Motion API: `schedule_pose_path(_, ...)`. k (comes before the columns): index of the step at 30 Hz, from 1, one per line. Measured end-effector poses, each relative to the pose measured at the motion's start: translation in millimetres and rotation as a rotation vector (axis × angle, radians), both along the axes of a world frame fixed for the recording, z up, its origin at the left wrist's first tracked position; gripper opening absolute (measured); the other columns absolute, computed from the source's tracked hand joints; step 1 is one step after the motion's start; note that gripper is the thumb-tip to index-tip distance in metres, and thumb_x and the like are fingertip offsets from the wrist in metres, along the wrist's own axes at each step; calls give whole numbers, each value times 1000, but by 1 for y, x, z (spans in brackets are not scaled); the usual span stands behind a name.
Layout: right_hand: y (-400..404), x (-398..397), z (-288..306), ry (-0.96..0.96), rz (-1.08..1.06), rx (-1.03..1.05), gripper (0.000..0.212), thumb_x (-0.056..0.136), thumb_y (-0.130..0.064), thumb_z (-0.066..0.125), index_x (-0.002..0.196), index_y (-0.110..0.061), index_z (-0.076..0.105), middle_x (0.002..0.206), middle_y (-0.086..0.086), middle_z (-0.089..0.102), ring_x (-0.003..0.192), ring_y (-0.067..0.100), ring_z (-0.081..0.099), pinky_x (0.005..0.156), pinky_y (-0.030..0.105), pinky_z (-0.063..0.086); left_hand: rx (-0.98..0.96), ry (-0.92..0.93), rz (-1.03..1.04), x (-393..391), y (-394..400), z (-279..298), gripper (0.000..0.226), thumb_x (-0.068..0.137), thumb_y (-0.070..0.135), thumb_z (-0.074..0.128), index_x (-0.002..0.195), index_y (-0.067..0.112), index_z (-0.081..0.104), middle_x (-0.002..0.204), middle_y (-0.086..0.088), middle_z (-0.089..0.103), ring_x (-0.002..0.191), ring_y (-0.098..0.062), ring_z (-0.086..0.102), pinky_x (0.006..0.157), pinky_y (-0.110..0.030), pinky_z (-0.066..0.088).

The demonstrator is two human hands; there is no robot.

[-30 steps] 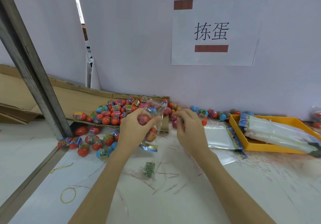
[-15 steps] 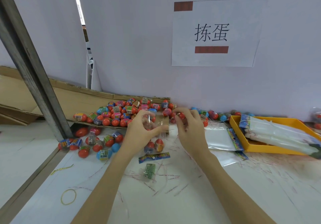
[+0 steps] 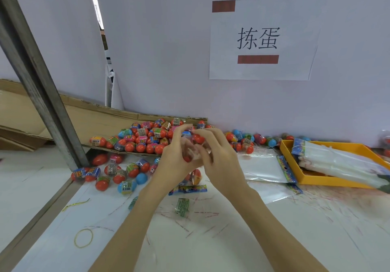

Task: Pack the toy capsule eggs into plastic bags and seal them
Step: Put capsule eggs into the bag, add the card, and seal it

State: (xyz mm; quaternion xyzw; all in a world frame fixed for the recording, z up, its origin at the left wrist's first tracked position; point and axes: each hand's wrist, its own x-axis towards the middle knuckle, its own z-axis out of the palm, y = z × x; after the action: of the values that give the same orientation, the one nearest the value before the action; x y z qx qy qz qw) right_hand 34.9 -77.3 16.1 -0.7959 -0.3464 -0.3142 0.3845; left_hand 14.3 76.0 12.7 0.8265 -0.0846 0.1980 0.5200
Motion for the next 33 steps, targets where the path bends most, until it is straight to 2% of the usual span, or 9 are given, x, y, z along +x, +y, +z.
schedule_pose_path(5,-6,3,4,82,6,33,29,104,-4,56,133,-11,61,127,2,57,107,8,57,92,12,46,28,-100,-82,-2,5,0,95,77,21,92,139,60,32,104,14,71,90,-12,72,84,-20,57)
schedule_pose_path(11,-8,6,1,128,9,51,28,103,-7,59,131,-11,62,125,2,56,102,10,59,92,21,52,-1,-84,-49,-3,10,6,50,89,17,84,122,34,51,101,9,73,80,-15,74,75,-23,60)
schedule_pose_path(14,-9,7,2,126,27,58,27,103,-9,60,130,-12,64,123,2,57,97,13,62,89,26,54,76,-111,10,-3,15,7,12,95,29,76,102,23,70,92,8,74,79,-20,71,77,-39,61)
schedule_pose_path(17,-10,9,3,136,56,47,28,103,-9,61,130,-12,65,124,4,56,98,14,63,88,22,54,75,-144,58,-5,12,7,17,100,33,68,92,20,76,78,5,73,72,-21,70,74,-45,59)
schedule_pose_path(20,-11,8,4,136,104,22,28,102,-6,62,129,-12,66,122,4,56,98,12,62,86,12,49,150,-223,123,-6,11,7,24,105,32,63,89,18,74,71,8,69,67,-17,67,66,-35,57)
schedule_pose_path(23,-12,8,6,137,129,-7,30,102,-5,62,130,-12,66,119,4,57,94,14,63,84,15,51,153,-216,164,-3,14,5,30,108,29,57,85,18,73,66,6,65,61,-14,62,58,-27,51)
schedule_pose_path(26,-13,7,9,135,110,-51,32,103,-8,61,134,-13,64,120,2,62,92,12,61,84,20,51,86,-139,145,-3,15,5,17,102,14,63,96,23,76,84,11,74,76,-11,71,71,-27,60)
schedule_pose_path(29,-15,6,11,115,68,-131,31,102,-16,63,133,-17,63,121,-5,64,88,2,54,82,13,46,-9,-22,101,-3,17,9,37,95,-2,63,113,26,79,107,13,78,89,-14,75,83,-38,64)
schedule_pose_path(33,-18,7,12,94,44,-216,25,100,-22,68,124,-20,65,118,-7,59,85,7,58,79,23,51,-67,6,75,-3,19,12,44,97,-7,59,124,22,77,110,11,79,89,-28,77,83,-47,65)
